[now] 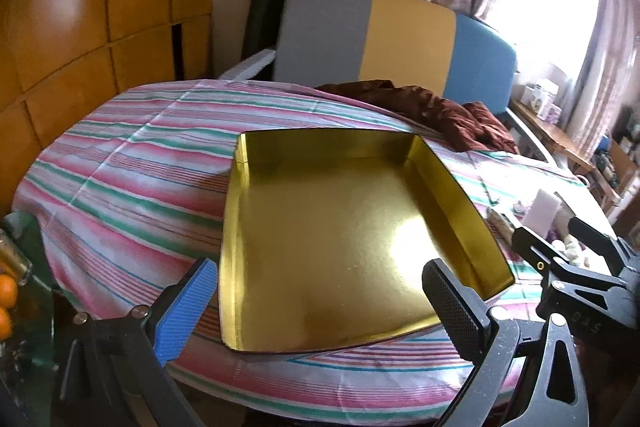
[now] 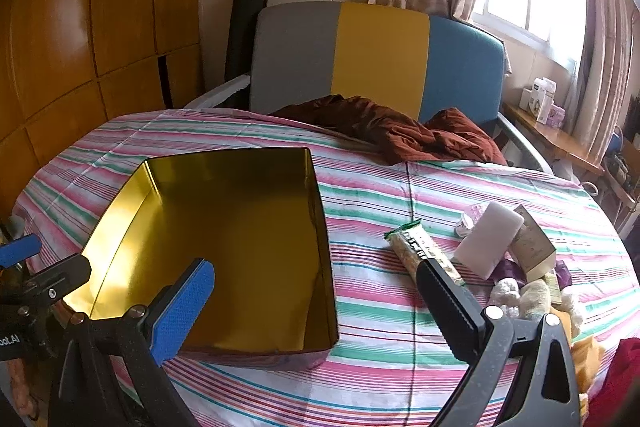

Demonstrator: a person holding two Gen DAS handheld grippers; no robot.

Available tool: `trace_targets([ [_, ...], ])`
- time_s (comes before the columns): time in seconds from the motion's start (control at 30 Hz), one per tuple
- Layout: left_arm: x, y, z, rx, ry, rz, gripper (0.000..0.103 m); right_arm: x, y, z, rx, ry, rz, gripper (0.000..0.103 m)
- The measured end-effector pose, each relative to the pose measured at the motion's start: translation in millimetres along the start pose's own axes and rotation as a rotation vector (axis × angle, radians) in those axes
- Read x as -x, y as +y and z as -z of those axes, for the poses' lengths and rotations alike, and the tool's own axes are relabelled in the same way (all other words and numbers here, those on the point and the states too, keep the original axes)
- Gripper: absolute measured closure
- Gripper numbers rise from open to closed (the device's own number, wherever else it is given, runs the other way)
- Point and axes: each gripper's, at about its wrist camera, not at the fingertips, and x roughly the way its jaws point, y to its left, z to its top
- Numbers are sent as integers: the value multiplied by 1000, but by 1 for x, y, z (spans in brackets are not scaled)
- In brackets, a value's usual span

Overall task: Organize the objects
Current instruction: 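Move both tools from the gold tray toward the cluster of items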

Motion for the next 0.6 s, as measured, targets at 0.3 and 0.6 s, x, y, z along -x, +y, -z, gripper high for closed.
trace_targets([
  [0.3, 0, -16, -12, -48, -32, 39, 0, 9, -13, 0, 20, -1, 62, 0],
  [0.6, -12, -44, -21, -89, 7, 110, 0, 7, -38, 8, -9, 36, 102, 0],
])
